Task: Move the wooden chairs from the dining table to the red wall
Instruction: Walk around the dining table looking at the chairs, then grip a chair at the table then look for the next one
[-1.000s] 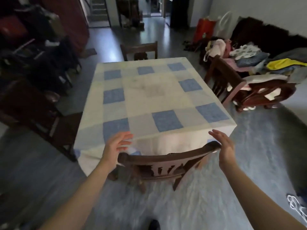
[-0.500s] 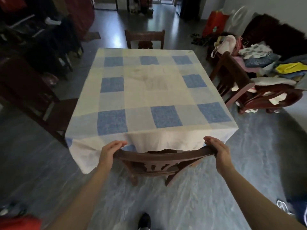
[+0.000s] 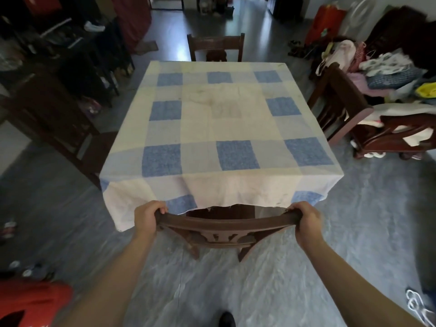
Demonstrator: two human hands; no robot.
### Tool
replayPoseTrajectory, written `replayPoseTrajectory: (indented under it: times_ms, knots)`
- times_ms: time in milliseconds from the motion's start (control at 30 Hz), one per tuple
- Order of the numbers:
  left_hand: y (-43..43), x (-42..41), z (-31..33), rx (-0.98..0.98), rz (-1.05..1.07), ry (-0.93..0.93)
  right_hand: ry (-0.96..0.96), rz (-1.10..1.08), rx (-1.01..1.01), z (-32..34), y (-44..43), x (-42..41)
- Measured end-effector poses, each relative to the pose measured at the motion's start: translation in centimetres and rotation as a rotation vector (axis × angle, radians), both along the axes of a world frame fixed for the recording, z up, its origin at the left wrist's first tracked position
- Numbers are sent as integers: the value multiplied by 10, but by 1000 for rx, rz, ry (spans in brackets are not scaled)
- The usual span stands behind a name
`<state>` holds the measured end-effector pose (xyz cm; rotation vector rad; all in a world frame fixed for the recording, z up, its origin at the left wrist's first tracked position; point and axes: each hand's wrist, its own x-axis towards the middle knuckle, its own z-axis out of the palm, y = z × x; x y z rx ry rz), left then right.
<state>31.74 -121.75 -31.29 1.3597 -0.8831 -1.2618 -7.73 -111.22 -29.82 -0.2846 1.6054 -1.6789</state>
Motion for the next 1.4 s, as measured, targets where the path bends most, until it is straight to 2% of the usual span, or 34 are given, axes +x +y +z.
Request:
replayPoseTrajectory:
  times_ms: [200,567,867,1100,1233,1300,1400]
  knots:
    - [66,10,4,-15,24,20,20,51,-49,2,67,16]
    - [227,41,20,6,54,100,64,-1,-14,3,227,54]
    - [287,58,12,61,70,77,59,-13,-8,0,290,69]
    - [286,65,23,72,-100,-66,201,216,122,10,298,54]
    - [277,50,65,-72,-167,-236,244,299,71,45,299,45]
    - [270,29,92,-144,-209,-146,187,252,-29,67,299,39]
    - [262,-23,125,-151,-343,107,85,141,-191,101,305,23]
